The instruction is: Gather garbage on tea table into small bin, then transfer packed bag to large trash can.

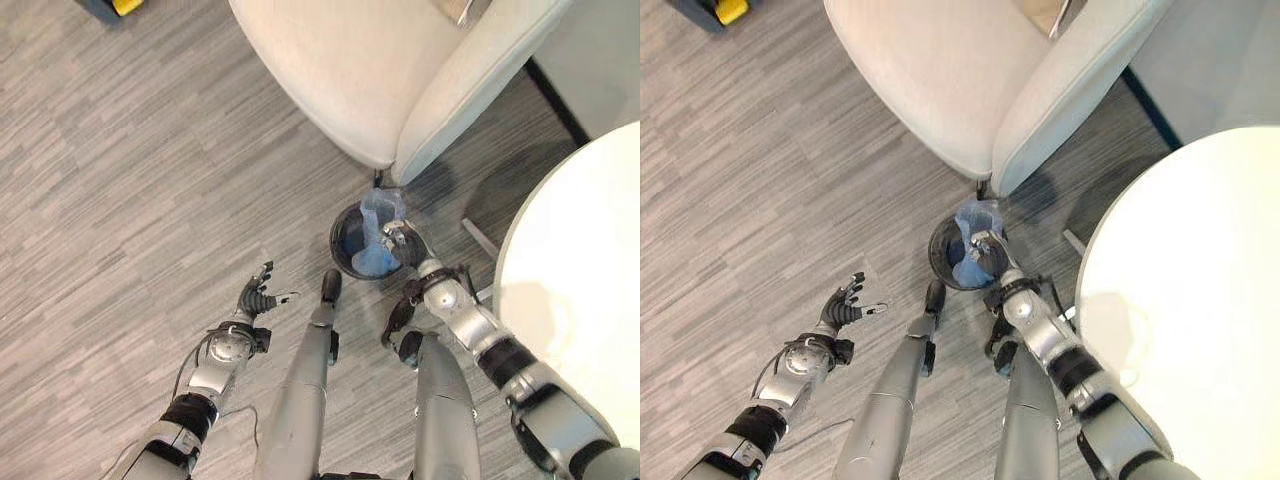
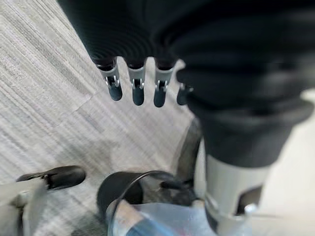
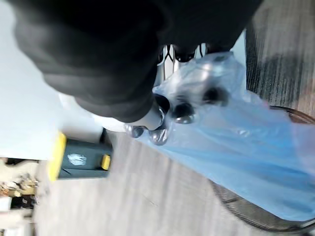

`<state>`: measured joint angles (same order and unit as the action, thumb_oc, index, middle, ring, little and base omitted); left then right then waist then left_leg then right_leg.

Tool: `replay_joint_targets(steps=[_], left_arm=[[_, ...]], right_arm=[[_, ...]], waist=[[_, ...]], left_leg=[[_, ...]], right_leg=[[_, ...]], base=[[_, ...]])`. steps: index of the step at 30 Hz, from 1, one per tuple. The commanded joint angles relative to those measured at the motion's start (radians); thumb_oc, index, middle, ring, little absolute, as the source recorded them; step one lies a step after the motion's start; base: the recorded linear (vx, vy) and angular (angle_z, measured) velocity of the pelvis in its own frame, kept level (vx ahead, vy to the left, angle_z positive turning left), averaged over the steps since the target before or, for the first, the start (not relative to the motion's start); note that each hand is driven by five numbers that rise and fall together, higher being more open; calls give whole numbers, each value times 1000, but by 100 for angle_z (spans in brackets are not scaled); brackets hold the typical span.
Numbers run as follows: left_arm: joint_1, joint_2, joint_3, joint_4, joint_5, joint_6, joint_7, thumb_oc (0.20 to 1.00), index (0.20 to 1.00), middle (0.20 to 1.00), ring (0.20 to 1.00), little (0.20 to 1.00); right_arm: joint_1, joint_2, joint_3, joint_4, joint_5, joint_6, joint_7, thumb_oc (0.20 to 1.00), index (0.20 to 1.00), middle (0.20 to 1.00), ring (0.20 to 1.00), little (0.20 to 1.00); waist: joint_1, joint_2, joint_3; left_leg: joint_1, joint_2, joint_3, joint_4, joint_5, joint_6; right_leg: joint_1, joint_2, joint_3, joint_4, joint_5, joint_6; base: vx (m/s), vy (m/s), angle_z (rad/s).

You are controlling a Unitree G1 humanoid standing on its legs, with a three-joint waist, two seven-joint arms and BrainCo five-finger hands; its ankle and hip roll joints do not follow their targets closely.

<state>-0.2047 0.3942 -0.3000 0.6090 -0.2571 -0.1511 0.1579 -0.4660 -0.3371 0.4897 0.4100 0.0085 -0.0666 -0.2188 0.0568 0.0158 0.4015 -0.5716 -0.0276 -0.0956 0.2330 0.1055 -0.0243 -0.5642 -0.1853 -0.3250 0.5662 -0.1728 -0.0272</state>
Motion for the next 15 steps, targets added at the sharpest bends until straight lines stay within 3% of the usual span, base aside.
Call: replay_joint_targets(steps=[1, 6, 11, 15], left_arm=[[35, 11, 7, 7, 8, -16, -15, 1000, 1000, 1000, 1000, 1000], [156, 0, 74, -9, 5, -17, -27, 1000, 1000, 1000, 1000, 1000], [226, -4, 107, -31, 11, -12, -42, 1000, 1000, 1000, 1000, 1000], [270, -6, 114, -64, 28, -11, -50, 1000, 1000, 1000, 1000, 1000]], right_arm=[[-33, 41, -37, -76, 133, -115, 52, 200, 200, 200, 200, 200], [73, 53, -50, -256, 250, -135, 142, 200, 200, 200, 200, 200], [106, 40, -42, -355, 266, -128, 191, 200, 200, 200, 200, 200], [117, 40, -40, -422, 260, -121, 207, 200, 200, 200, 200, 200]], waist=[[-3, -19, -38], [-28, -56, -151], [-32, -70, -231], [-21, -70, -257]], left_leg=[[92, 2, 43, -45, -84, -22], [330, 28, 90, -175, -86, -16], [456, 24, 122, -246, -102, -3], [532, 17, 145, -282, -115, 14]], right_leg=[[102, 11, 90, -221, 61, 101], [339, 46, 106, -402, 114, 129], [448, 64, 135, -488, 133, 147], [480, 62, 165, -486, 145, 167]], base=[[113, 10, -11], [164, 54, -24], [136, 86, -28], [68, 110, -26]])
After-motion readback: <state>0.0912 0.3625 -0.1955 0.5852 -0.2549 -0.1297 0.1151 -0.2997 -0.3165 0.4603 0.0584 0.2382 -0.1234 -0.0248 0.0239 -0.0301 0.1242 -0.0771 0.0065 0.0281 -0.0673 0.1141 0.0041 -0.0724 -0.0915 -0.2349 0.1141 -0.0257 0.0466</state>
